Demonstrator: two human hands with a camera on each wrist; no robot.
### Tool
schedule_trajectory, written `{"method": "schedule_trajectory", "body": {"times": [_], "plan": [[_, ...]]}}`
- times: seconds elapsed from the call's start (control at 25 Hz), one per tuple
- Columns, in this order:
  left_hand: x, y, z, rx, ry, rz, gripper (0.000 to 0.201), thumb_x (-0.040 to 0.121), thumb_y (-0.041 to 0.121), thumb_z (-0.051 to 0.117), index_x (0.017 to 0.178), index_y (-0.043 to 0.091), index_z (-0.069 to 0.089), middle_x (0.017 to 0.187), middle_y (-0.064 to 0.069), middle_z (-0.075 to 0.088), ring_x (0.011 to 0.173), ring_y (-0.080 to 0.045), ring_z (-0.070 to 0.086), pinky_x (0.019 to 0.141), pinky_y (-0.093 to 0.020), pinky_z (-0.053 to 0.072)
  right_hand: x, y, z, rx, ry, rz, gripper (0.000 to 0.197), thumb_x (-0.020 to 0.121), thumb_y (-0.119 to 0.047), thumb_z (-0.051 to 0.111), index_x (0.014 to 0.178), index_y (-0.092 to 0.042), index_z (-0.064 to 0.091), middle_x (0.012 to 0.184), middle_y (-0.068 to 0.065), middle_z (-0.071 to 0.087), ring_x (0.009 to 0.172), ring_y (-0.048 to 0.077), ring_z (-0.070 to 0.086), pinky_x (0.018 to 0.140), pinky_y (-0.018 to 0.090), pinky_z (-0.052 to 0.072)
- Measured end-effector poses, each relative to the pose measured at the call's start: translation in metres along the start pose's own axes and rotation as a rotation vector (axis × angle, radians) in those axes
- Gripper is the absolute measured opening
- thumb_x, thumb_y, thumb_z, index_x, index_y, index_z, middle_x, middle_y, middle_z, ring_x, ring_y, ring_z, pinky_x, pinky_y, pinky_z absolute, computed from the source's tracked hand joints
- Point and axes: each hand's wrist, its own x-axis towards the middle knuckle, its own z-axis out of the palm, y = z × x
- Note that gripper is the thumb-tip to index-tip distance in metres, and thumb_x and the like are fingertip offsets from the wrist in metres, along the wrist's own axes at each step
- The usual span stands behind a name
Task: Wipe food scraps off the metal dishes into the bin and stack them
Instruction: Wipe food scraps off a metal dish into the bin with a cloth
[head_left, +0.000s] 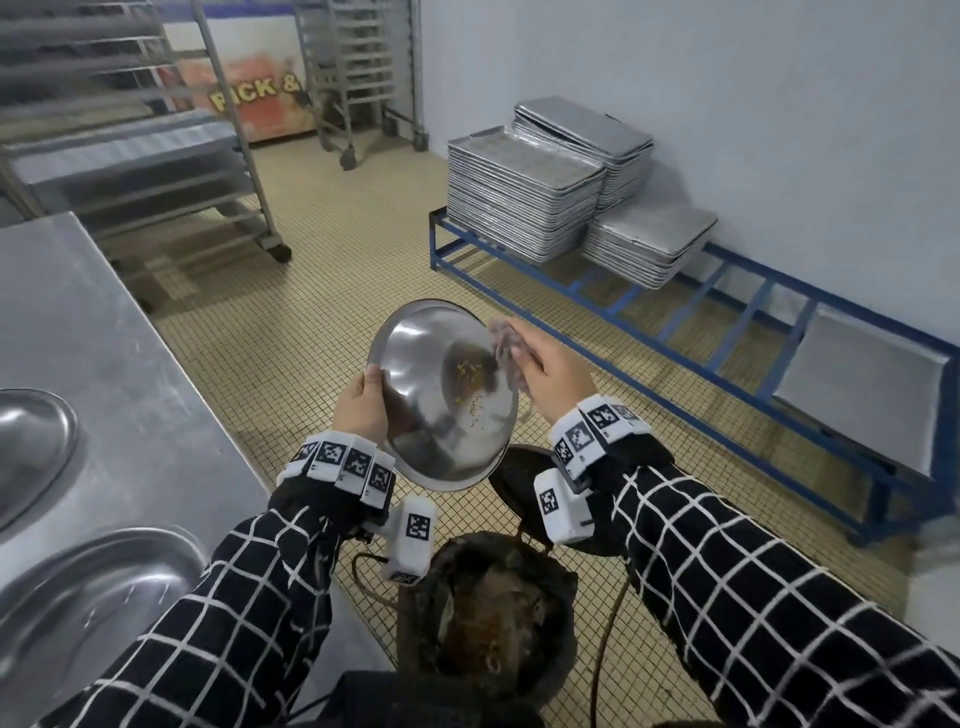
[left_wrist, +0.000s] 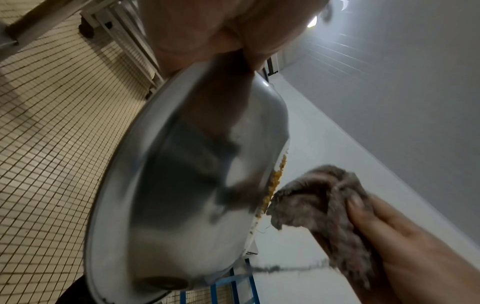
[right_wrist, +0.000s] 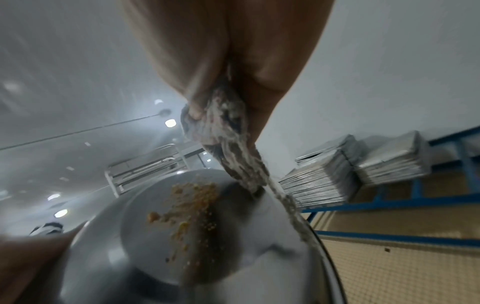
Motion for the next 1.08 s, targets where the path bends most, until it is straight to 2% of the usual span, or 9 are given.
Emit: {"method": "schedule_trajectory", "body": {"times": [0.08, 0.16, 0.32, 0.36, 0.52, 0.76, 0.84, 0.92, 1.08], "plan": [[-0.003, 0.002, -0.002, -0.011, -0.003, 0.019, 0.030, 0.101, 0.040, 0.037, 0.098, 0.018, 0.057, 0.106, -0.009, 0.064, 0.105, -0.027, 0.059, 0.101, -0.044, 0.044, 0.009, -0.011, 0.011, -0.041, -0.080, -0.059, 0.040, 0.099, -0.017, 0.045, 0.138, -0.024, 0.047, 0.130, 0.002, 0.058, 0.108, 0.016, 0.060, 0.079, 0.009, 0.046], [-0.008, 0.006, -0.004, -0.041, -0.016, 0.024, 0.028, 0.101, 0.038, 0.038, 0.092, 0.020, 0.057, 0.098, -0.004, 0.063, 0.101, -0.024, 0.058, 0.099, -0.041, 0.044, 0.009, -0.015, 0.024, -0.093, -0.160, -0.107, 0.044, 0.098, -0.015, 0.046, 0.141, -0.025, 0.043, 0.146, -0.001, 0.044, 0.126, 0.019, 0.049, 0.096, 0.019, 0.038], [-0.016, 0.013, -0.012, -0.078, -0.003, 0.043, 0.029, 0.101, 0.038, 0.037, 0.093, 0.019, 0.058, 0.100, -0.004, 0.061, 0.103, -0.025, 0.057, 0.099, -0.039, 0.043, -0.016, -0.008, 0.034, -0.058, -0.211, -0.155, 0.051, 0.096, -0.009, 0.048, 0.143, -0.026, 0.040, 0.152, -0.006, 0.033, 0.132, 0.018, 0.043, 0.106, 0.028, 0.038], [-0.016, 0.014, -0.013, -0.073, 0.013, 0.050, 0.030, 0.101, 0.038, 0.036, 0.098, 0.018, 0.058, 0.103, -0.005, 0.060, 0.106, -0.026, 0.056, 0.100, -0.040, 0.042, -0.025, -0.004, 0.034, -0.062, -0.234, -0.166, 0.051, 0.096, -0.008, 0.048, 0.143, -0.026, 0.040, 0.152, -0.006, 0.033, 0.133, 0.018, 0.042, 0.108, 0.031, 0.038], [-0.018, 0.015, -0.016, -0.084, 0.045, 0.066, 0.030, 0.100, 0.040, 0.037, 0.082, 0.025, 0.055, 0.106, -0.012, 0.064, 0.105, -0.030, 0.059, 0.099, -0.047, 0.045, -0.053, 0.018, 0.037, -0.111, -0.248, -0.135, 0.045, 0.097, -0.013, 0.048, 0.140, -0.025, 0.045, 0.148, -0.005, 0.041, 0.133, 0.014, 0.042, 0.112, 0.030, 0.032], [-0.025, 0.014, -0.014, -0.059, 0.011, 0.125, 0.029, 0.100, 0.037, 0.040, 0.089, 0.018, 0.058, 0.088, -0.002, 0.060, 0.090, -0.022, 0.056, 0.091, -0.040, 0.047, -0.074, 0.026, 0.038, 0.189, 0.077, 0.152, 0.037, 0.100, -0.022, 0.044, 0.136, -0.026, 0.050, 0.131, -0.008, 0.058, 0.119, 0.007, 0.054, 0.102, 0.029, 0.046], [-0.032, 0.014, -0.013, -0.027, -0.031, 0.150, 0.030, 0.100, 0.038, 0.039, 0.089, 0.019, 0.059, 0.087, -0.001, 0.061, 0.086, -0.020, 0.057, 0.082, -0.034, 0.047, -0.067, 0.013, 0.031, 0.218, 0.148, 0.089, 0.037, 0.100, -0.023, 0.045, 0.136, -0.029, 0.049, 0.130, -0.009, 0.059, 0.117, 0.006, 0.056, 0.098, 0.026, 0.048], [-0.038, 0.013, -0.011, -0.004, -0.067, 0.162, 0.031, 0.100, 0.040, 0.039, 0.093, 0.019, 0.061, 0.093, -0.005, 0.065, 0.090, -0.024, 0.061, 0.083, -0.038, 0.050, -0.056, -0.001, 0.023, 0.208, 0.161, -0.001, 0.039, 0.100, -0.021, 0.045, 0.138, -0.029, 0.048, 0.127, -0.007, 0.061, 0.112, 0.005, 0.058, 0.094, 0.022, 0.049], [-0.047, 0.015, -0.005, 0.018, -0.085, 0.205, 0.031, 0.100, 0.038, 0.039, 0.095, 0.017, 0.061, 0.095, -0.008, 0.066, 0.091, -0.026, 0.061, 0.085, -0.040, 0.051, -0.048, -0.019, 0.026, 0.036, 0.037, -0.101, 0.042, 0.098, -0.016, 0.048, 0.139, -0.026, 0.047, 0.141, -0.003, 0.050, 0.118, 0.017, 0.056, 0.098, 0.032, 0.049]]}}
